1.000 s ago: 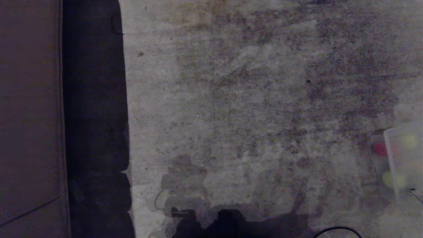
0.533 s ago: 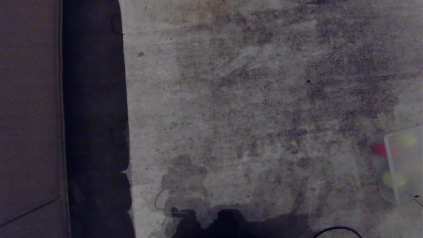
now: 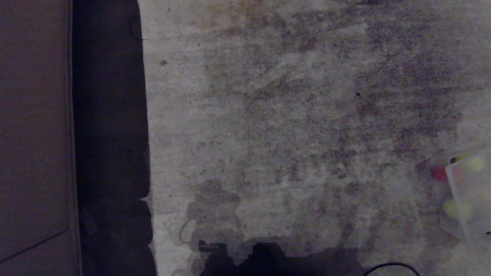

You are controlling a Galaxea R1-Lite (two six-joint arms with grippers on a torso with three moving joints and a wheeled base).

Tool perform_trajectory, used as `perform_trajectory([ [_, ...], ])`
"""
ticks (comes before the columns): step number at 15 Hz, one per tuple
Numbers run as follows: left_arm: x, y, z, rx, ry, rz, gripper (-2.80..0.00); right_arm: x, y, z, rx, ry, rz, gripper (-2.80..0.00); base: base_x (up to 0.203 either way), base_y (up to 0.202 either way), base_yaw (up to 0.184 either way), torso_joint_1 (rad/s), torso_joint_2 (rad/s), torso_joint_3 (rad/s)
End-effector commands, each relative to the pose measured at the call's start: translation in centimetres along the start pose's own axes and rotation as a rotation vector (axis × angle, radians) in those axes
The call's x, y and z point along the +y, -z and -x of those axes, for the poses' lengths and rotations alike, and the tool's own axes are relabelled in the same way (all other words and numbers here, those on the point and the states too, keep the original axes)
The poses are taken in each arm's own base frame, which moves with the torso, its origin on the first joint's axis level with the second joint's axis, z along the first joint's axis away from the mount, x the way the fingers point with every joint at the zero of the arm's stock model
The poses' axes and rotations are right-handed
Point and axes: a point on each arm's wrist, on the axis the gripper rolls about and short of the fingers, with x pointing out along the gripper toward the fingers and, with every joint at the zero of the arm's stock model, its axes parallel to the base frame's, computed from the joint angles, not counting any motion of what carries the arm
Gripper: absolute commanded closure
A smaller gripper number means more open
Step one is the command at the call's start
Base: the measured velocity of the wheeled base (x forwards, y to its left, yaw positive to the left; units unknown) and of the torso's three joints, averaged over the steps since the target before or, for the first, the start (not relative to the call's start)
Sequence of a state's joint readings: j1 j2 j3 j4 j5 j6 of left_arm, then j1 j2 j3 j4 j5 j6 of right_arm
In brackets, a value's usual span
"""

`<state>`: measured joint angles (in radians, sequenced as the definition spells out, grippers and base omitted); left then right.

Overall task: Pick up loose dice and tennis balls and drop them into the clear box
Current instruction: Close the lid

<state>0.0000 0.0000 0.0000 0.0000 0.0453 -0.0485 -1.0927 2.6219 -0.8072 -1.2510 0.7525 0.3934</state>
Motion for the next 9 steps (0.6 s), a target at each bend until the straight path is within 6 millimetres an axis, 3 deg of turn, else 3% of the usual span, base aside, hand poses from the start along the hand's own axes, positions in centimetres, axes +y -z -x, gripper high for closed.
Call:
perform_trajectory([
  [1,0.00,0.04,-0.02,0.003,-0.001,0.000,0.00,0.07,0.26,-0.30,0.006,-0.009,0.002,0.00,0.000,0.000,0.000,0.000,0.00,0.000],
  [9,0.00,0.04,-0.02,0.003,-0.001,0.000,0.00,0.88,1.00,-1.17,0.036,-0.028,0.008,0.00,0.000,0.000,0.000,0.000,0.00,0.000],
])
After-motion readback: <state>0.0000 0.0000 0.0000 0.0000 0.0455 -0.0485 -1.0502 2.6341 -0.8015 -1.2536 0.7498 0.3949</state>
